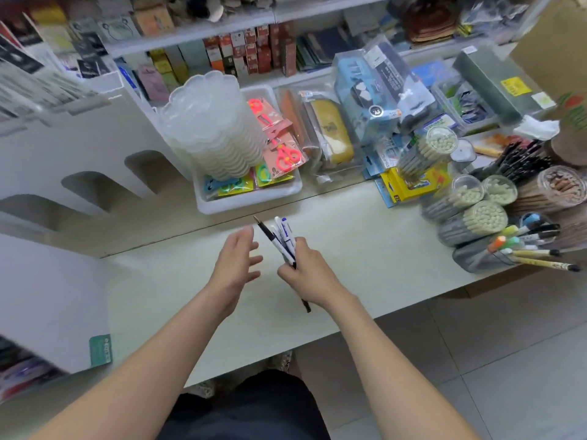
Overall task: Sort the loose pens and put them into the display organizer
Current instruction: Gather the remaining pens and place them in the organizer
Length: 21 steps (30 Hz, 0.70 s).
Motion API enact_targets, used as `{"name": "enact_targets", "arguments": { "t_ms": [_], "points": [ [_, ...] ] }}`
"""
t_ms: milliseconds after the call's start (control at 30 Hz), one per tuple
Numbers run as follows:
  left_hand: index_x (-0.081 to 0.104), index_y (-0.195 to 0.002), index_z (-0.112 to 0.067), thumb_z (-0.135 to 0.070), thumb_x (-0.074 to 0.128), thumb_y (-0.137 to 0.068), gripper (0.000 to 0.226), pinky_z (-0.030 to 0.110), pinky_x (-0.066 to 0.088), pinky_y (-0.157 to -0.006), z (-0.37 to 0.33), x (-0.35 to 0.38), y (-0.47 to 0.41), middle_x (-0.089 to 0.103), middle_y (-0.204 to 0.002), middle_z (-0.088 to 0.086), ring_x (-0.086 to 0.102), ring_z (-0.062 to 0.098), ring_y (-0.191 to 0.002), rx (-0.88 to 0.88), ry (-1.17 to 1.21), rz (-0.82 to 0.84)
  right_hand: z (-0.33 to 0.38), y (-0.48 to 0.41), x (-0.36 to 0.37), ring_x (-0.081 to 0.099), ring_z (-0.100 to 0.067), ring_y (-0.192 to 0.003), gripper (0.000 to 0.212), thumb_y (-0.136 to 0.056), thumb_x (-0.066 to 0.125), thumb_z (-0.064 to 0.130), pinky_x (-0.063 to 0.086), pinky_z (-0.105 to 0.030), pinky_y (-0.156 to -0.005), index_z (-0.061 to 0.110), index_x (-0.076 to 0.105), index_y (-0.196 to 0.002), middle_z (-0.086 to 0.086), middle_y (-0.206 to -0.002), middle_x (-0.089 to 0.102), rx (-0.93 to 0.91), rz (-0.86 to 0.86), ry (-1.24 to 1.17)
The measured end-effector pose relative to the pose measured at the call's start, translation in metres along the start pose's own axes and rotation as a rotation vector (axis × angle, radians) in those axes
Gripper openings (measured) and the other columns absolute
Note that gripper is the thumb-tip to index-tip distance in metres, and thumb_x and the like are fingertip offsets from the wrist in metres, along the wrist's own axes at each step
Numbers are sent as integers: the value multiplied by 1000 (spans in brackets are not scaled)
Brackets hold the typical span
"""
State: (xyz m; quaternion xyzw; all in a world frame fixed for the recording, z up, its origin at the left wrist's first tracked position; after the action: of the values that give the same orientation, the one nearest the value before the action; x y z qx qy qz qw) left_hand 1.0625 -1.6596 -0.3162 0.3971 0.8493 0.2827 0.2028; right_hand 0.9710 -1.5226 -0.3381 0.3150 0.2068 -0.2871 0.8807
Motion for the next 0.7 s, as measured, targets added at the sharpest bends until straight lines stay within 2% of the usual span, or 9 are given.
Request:
{"name": "enact_targets", "arguments": {
  "t_ms": [100, 167, 233, 300, 367, 433, 467, 567, 700],
  "points": [
    [64, -132, -30, -47, 37, -112, 38, 44, 57, -101, -26, -11, 3, 73, -126, -1, 71, 23, -116, 72, 199, -21, 42, 13, 14, 53, -22, -69, 19, -87, 58, 22, 40, -33, -57, 21, 46, -102, -6, -87, 59, -101, 72, -175],
    [73, -117, -28, -41, 42, -108, 35, 38, 56, -98, -33, -16, 7, 79, -116, -4, 72, 21, -113, 100, 120, -1, 56, 10, 27, 57, -23, -73, 22, -85, 59, 21, 44, -32, -59, 26, 47, -103, -5, -88, 62, -127, 103, -192],
    [72, -111, -30, -30, 43, -109, 30, 32, 55, -90, -32, -22, 9, 78, -110, -5, 72, 14, -105, 169, -8, -30, 64, 2, 34, 61, -20, -76, 23, -85, 62, 20, 48, -33, -62, 28, 49, -102, -2, -90, 65, -117, 96, -237],
    [67, -108, -31, -24, 38, -110, 30, 34, 54, -86, -29, -29, 9, 74, -103, 1, 68, 12, -93, 196, 4, -84, 70, -7, 41, 63, -16, -81, 23, -86, 64, 24, 50, -31, -64, 28, 52, -105, 3, -91, 67, -113, 95, -230],
    [67, -104, -29, -31, 41, -110, 27, 38, 55, -89, -28, -35, 11, 71, -97, 0, 66, 13, -91, 166, 181, -118, 76, -13, 47, 63, -11, -81, 24, -88, 62, 25, 47, -27, -62, 27, 53, -111, 5, -93, 68, -116, 116, -195],
    [72, -107, -31, -48, 42, -109, 34, 42, 56, -92, -25, -42, 12, 72, -103, -2, 68, 17, -96, 99, 449, -116, 80, -15, 51, 63, -13, -78, 29, -89, 58, 22, 46, -29, -61, 26, 52, -117, 3, -94, 67, -116, 149, -168],
    [72, -112, -33, -56, 39, -108, 41, 44, 56, -94, -24, -45, 12, 72, -109, -1, 69, 20, -100, 90, 497, -108, 82, -14, 53, 62, -17, -78, 30, -89, 56, 21, 47, -33, -61, 25, 50, -118, 1, -92, 66, -131, 165, -131],
    [69, -123, -41, -62, 32, -109, 45, 49, 56, -102, -23, -55, 8, 71, -123, 2, 70, 24, -113, 114, 387, -141, 82, -13, 61, 61, -25, -78, 30, -86, 56, 19, 50, -44, -66, 25, 43, -113, -3, -88, 63, -195, 186, 6],
    [65, -126, -42, -46, 40, -108, 32, 46, 53, -109, -20, -55, 6, 72, -124, -3, 68, 19, -118, 135, 238, -114, 77, -15, 64, 65, -30, -75, 22, -82, 56, 21, 57, -48, -66, 30, 48, -100, -5, -88, 64, -143, 189, -135]
  ]
}}
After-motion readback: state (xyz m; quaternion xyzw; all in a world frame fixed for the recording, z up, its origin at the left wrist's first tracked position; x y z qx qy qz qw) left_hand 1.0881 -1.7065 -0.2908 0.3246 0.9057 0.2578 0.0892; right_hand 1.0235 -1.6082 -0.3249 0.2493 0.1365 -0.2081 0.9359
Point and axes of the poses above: each hand's wrist, its own y-axis away from the middle knuckle, its own x-axis out of the palm, z = x × y, the point moved 7 cm from there along -y, towards the middle knuckle
